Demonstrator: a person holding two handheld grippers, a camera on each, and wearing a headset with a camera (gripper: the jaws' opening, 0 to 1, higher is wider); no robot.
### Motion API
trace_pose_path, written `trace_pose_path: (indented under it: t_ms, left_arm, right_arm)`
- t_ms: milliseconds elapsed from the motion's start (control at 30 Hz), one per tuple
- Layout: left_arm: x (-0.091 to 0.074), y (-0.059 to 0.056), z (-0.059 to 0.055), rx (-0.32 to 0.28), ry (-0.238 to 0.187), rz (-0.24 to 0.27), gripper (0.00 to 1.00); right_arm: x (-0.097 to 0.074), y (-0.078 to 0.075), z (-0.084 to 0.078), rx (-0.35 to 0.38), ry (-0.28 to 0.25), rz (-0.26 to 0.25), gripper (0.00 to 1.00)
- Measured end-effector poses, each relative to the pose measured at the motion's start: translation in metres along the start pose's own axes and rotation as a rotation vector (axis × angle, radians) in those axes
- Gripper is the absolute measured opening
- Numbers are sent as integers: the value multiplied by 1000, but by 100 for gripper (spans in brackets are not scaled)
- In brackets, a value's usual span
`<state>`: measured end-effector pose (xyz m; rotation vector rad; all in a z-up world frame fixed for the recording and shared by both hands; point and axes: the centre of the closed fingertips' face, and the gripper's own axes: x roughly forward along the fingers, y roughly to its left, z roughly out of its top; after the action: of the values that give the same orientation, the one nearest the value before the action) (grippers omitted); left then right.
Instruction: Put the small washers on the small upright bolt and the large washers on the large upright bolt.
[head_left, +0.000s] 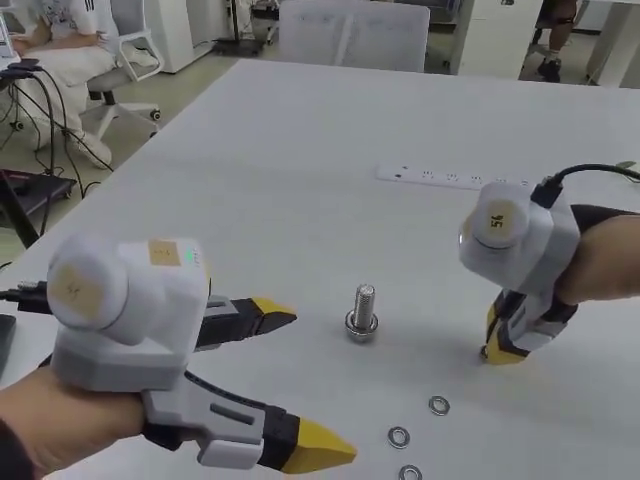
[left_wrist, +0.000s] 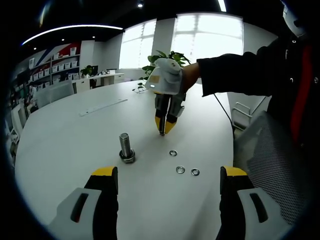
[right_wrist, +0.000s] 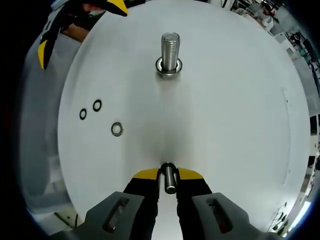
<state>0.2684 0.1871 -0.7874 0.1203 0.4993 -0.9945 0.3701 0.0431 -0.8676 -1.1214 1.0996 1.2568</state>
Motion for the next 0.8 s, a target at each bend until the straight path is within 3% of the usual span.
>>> trace_pose_path:
  t_ms: [433, 800]
  left_arm:
    - [-2, 0, 0, 1, 1, 1, 84]
    - [-3, 0, 0, 1, -2, 5, 84]
  right_arm:
    - [2, 0, 21, -19, -23, 2, 13]
    - [10, 3, 15, -19, 24, 5, 14]
